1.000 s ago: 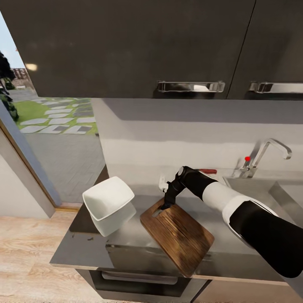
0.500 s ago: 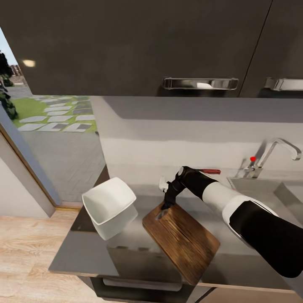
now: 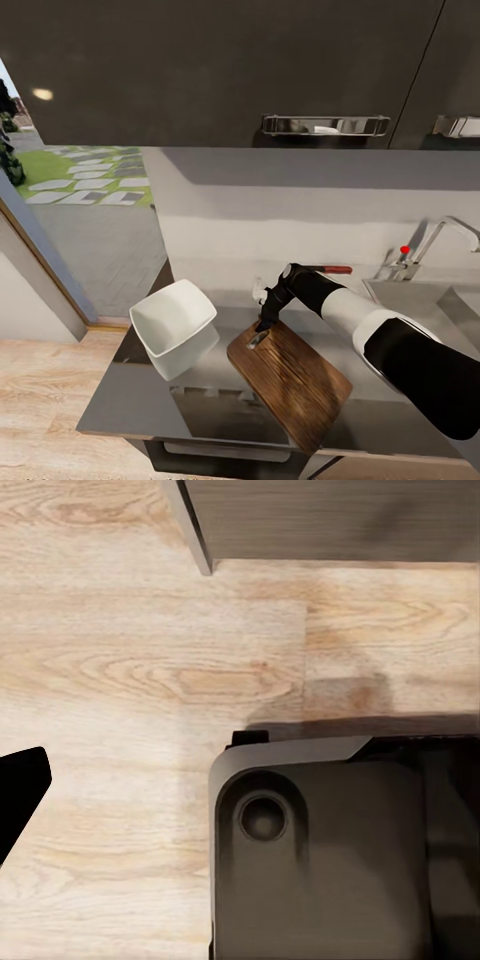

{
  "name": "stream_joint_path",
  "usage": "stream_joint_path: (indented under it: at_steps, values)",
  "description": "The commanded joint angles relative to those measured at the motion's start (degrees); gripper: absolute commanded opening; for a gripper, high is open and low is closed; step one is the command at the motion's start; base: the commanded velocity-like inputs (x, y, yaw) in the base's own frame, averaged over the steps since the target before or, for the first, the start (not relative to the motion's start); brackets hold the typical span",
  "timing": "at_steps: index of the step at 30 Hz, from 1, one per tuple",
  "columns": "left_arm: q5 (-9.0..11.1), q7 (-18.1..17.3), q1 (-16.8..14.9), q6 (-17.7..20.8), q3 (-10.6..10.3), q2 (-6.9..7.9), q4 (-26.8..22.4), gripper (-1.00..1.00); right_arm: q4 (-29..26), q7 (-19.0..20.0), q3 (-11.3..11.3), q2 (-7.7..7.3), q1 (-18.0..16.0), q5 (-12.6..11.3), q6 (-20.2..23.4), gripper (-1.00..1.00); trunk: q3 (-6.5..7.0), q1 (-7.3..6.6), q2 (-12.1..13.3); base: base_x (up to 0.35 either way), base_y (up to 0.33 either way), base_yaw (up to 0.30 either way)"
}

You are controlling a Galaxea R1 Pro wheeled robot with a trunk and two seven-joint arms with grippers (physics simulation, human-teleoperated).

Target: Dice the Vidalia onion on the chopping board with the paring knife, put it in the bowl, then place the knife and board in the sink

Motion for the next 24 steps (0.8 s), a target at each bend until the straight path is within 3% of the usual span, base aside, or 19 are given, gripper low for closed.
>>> stream_joint_path:
  at_steps: [1, 24]
  values:
    - [-0.05, 0.37, 0.01, -0.09, -0.26, 0.03, -0.06, 1.00, -0.10, 0.27, -0.30, 0.02, -0.01, 0.36, 0.50, 1.00, -0.15, 0.02, -0.07, 0.000, 0.000, 0.000]
    - [-0.05, 0.36, 0.01, -0.09, -0.34, 0.03, -0.06, 1.00, -0.10, 0.20, -0.28, 0.04, -0.02, 0.36, 0.47, 1.00, -1.74, 0.02, -0.07, 0.000, 0.000, 0.000]
